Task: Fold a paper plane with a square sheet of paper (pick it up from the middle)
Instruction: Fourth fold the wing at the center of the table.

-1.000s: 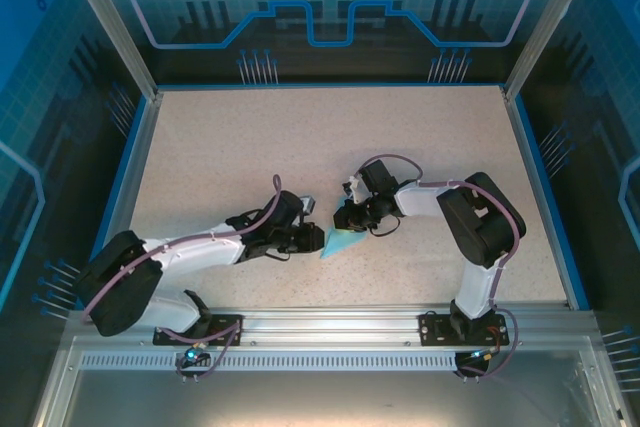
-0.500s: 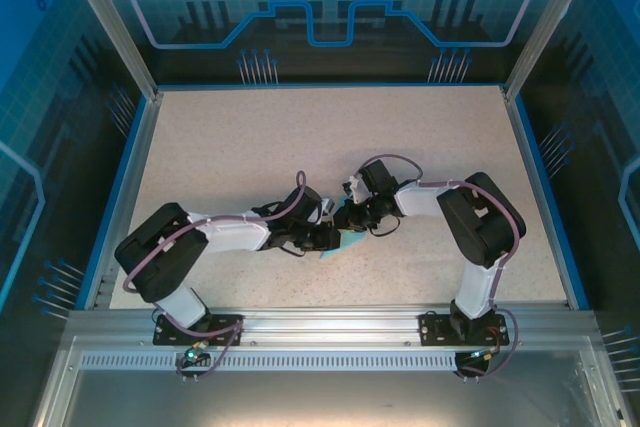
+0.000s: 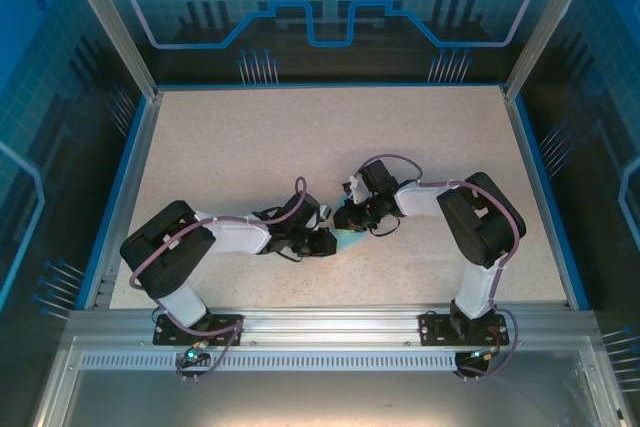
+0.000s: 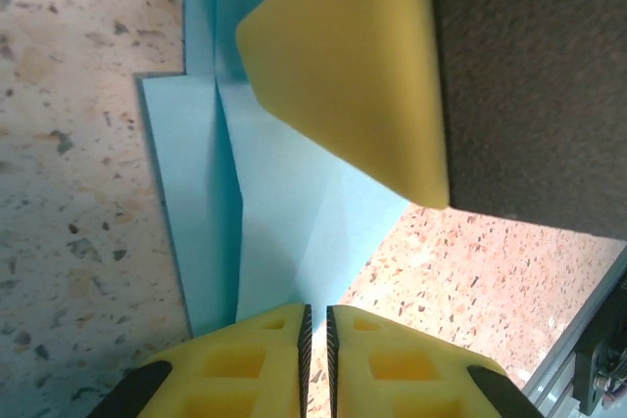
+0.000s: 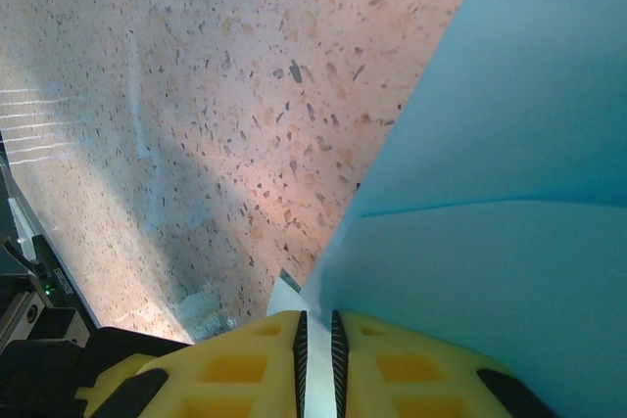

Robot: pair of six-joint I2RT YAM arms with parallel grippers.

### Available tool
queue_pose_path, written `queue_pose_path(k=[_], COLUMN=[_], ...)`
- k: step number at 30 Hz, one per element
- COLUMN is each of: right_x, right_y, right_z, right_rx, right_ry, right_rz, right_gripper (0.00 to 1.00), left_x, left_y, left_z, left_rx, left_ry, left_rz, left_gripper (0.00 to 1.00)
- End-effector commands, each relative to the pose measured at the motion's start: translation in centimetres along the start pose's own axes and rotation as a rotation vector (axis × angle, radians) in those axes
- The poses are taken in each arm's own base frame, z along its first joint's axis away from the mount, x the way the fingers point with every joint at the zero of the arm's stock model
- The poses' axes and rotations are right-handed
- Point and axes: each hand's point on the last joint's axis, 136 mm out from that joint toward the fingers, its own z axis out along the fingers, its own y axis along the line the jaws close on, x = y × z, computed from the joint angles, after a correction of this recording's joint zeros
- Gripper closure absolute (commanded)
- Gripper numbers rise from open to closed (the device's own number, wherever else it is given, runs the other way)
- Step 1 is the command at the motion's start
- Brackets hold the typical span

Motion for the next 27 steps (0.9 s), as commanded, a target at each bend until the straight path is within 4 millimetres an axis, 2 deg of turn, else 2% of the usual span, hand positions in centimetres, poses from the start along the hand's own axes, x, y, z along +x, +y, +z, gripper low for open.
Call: queue_pose_path(k=[1,3,11,17,27], right_x=[0.7,0.8,0.8,0.6,0.7], right_y=[-2.5,-2.6,-2.7,-2.7,-2.8], right_z=[0.8,0.8,0.9,0.9,0.8], right_rx=[0.075,0.076,0.085,0.086,0.088], right_ry=[0.022,0.025,0.030,0.027,0.027], right_rz=[0.023,0.024,0.024,0.024,0.027], right_gripper=[0.82,0.81,0.81,0.81,0.82], left_x=[1.1,1.0,0.0,0.5,0.9], left_y=[2.0,2.0,-0.1,-1.0,1.3], left_z=[-0.3,-0.7,-2.4,-2.0,-1.7], left_rx=[-0.068,-0.076,-0.038,0.007,-0.106], left_ry=[0.017,0.007,-0.024,0.015,0.043], left_rz=[0.018,0.023,0.070,0.098,0.128], left_gripper=[0.83,0.82,0.79,0.79,0.82])
